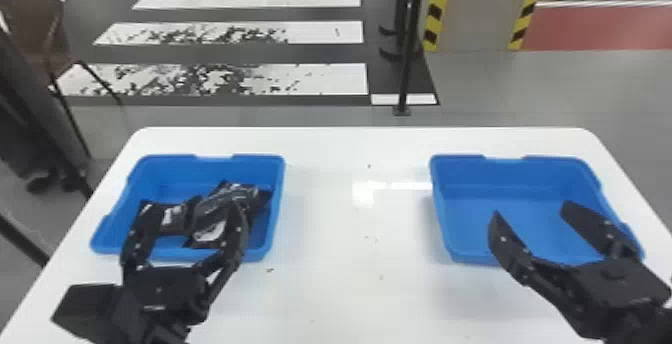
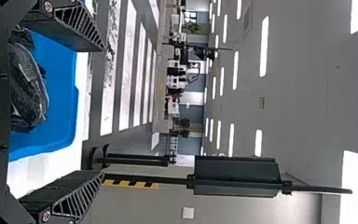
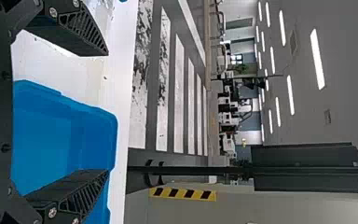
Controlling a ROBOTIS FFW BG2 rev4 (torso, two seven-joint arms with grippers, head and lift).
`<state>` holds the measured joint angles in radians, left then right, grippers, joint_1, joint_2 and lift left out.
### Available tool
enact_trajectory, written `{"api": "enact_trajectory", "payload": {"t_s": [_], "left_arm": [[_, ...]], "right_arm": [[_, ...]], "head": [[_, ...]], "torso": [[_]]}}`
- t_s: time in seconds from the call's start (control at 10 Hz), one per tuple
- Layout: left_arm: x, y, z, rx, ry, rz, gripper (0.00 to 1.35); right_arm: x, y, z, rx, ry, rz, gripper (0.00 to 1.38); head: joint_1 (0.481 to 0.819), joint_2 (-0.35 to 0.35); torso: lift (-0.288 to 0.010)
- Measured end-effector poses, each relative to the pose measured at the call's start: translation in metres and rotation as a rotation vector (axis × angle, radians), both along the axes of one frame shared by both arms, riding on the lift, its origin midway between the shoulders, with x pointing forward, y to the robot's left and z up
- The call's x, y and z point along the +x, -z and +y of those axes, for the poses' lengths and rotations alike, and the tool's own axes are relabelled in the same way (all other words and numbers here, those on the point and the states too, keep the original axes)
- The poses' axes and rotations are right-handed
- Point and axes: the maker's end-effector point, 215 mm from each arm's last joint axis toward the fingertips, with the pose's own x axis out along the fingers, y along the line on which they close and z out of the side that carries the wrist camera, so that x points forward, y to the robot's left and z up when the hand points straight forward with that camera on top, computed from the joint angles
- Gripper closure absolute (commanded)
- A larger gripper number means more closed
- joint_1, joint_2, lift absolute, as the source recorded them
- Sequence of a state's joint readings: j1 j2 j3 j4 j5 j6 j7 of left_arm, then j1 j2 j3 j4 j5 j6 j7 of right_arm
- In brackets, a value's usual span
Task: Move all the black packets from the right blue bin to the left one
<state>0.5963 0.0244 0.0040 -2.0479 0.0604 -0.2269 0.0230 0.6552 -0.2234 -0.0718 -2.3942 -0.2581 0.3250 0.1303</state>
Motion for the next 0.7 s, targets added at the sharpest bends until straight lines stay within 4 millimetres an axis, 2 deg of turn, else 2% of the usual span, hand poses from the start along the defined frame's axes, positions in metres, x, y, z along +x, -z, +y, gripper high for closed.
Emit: {"api": "enact_trajectory", "payload": {"t_s": [0.7], "left_arm": [[0.0001,0.0012,-0.0003,-0.014,0.005,0.003,0.1]], "right_arm": [[0.0019,-0.0032,-0.0024,0.037,0.008,-0.032,0.13]], "head": [[0.695,0.036]], "torso": [[-0.14]]}}
